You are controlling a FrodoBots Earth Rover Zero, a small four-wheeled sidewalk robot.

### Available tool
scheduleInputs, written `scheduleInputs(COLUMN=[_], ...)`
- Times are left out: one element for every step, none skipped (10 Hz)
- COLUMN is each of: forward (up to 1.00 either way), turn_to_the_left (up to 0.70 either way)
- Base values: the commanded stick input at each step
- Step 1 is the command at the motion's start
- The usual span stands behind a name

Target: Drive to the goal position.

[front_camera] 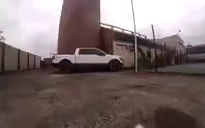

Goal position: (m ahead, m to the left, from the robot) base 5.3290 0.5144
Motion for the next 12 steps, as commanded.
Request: scheduleInputs(forward=[0.70, 0.70, 0.70, 0.70, 0.70, 0.70, 0.70, 0.70, 0.70, 0.70, 0.70, 0.70], turn_to_the_left=[0.00, 0.00, 0.00, 0.00, 0.00, 0.00, 0.00, 0.00, 0.00, 0.00, 0.00, 0.00])
